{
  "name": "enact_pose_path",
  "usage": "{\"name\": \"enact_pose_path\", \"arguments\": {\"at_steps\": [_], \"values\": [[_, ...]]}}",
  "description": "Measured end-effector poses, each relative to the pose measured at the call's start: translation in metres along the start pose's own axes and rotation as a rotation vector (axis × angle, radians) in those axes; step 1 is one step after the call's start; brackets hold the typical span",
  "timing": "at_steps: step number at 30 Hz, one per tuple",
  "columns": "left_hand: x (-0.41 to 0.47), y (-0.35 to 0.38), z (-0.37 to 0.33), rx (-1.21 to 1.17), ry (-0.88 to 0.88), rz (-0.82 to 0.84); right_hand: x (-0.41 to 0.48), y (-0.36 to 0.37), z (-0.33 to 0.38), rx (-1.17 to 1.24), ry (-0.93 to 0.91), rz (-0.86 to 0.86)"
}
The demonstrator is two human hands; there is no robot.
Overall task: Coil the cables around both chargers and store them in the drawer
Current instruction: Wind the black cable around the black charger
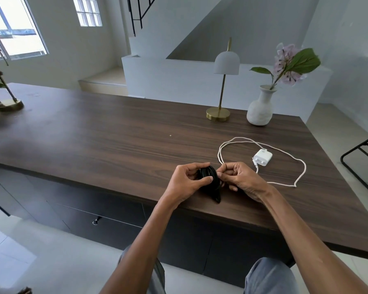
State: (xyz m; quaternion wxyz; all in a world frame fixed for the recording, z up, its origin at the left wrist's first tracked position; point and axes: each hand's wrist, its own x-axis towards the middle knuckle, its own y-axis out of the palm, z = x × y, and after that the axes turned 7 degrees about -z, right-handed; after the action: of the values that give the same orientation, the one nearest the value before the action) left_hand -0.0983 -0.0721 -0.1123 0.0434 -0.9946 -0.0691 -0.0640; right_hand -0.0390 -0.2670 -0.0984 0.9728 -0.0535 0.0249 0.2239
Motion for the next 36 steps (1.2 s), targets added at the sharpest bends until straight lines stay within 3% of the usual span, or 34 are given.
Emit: {"name": "enact_pose_path", "arguments": {"at_steps": [8,17,36], "values": [[0.0,0.002,0.009,-0.042,0.005,-0.088,-0.008,0.008,-0.009,0.012,-0.035,-0.082],[0.0,0.007,0.016,0.125,0.097,-0.131,-0.013,0.009,-0.007,0.023,0.035,-0.192],[0.003,0.005,0.02,0.143,0.121,-0.082,-0.01,0.015,0.0,0.015,0.02,-0.16]]}}
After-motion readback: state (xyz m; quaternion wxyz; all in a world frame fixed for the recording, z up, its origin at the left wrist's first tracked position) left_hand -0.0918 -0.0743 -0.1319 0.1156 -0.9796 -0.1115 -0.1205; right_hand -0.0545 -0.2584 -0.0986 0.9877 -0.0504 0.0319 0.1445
